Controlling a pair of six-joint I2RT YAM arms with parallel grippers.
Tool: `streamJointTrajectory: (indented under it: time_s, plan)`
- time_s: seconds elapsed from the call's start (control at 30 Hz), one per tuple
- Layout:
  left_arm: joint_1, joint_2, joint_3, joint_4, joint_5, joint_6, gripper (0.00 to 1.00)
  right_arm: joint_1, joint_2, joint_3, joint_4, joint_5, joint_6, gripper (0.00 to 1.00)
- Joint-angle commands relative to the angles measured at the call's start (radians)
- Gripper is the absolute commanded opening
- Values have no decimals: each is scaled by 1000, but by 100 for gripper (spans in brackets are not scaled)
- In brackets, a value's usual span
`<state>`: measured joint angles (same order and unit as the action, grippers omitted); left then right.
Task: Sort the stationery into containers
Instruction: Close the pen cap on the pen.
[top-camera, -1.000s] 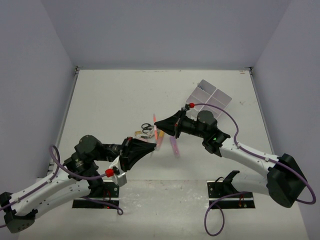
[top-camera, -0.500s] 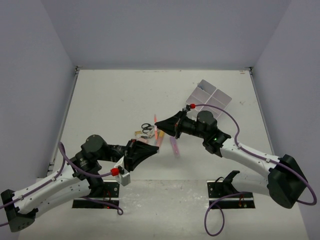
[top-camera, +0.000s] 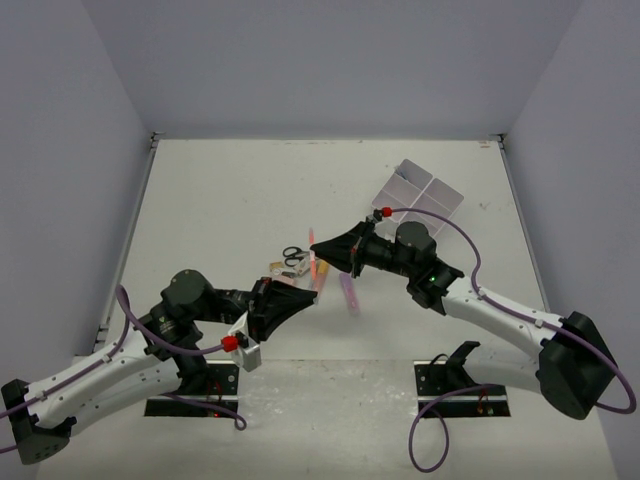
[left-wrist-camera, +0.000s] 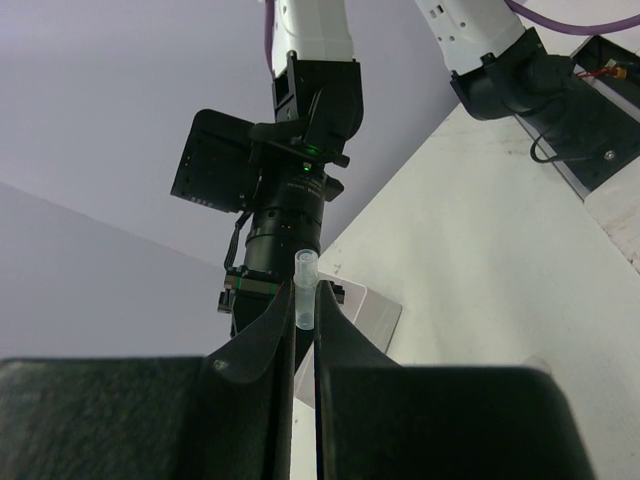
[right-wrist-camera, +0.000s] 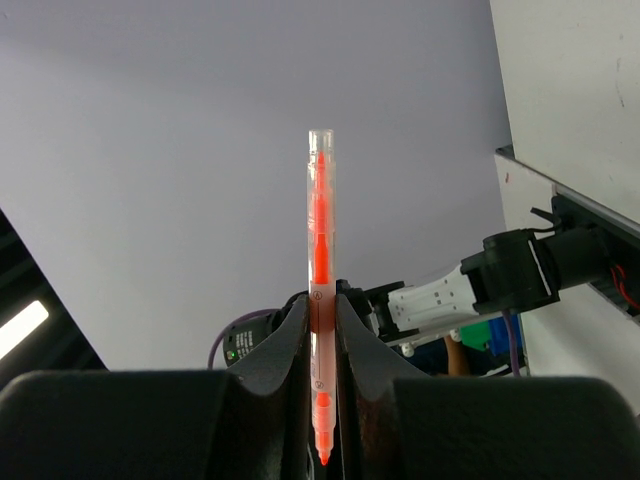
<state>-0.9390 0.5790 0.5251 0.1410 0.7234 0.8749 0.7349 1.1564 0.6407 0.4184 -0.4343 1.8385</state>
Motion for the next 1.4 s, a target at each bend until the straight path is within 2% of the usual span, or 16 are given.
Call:
streamJointTrajectory:
  time_s: [0.0,0.6,1.37]
  plan:
    - [-3,-7,-4,28,-19,23,0,6,-13,42,31,16,-10,0]
    - [-3,-11,-14,99,-33,13,0,6,-21,47,54,-9,-10,0]
    - [-3,8,-19,103,-30,15,0,6,-32,47,66,-20,-12,0]
